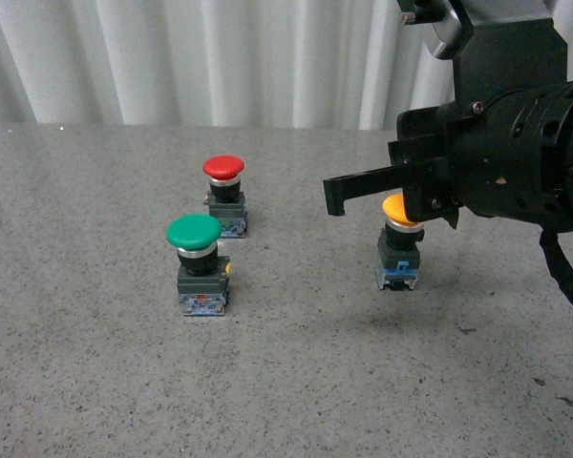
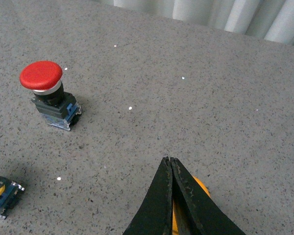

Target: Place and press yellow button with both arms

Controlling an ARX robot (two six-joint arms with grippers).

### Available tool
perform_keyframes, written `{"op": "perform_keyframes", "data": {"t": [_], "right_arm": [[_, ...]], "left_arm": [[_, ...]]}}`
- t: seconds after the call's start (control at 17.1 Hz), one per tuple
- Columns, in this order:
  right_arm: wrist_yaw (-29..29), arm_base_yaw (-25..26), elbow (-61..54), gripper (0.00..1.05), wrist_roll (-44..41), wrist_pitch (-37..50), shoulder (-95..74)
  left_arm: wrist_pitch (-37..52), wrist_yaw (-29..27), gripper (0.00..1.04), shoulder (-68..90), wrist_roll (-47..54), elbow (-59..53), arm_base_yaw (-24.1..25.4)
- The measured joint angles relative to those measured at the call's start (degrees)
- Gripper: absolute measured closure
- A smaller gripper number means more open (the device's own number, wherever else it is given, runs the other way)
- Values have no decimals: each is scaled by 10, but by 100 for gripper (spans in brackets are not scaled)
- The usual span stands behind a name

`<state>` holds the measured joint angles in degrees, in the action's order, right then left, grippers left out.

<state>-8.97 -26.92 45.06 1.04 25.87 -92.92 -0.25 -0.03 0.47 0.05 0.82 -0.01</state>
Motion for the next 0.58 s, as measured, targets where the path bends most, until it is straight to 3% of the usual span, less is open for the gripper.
{"op": "perform_keyframes", "data": {"t": [0.58], "right_arm": [[-7, 7, 1, 103, -1, -16, -26]], "left_arm": [[0, 0, 7, 0, 0, 0, 0]]}}
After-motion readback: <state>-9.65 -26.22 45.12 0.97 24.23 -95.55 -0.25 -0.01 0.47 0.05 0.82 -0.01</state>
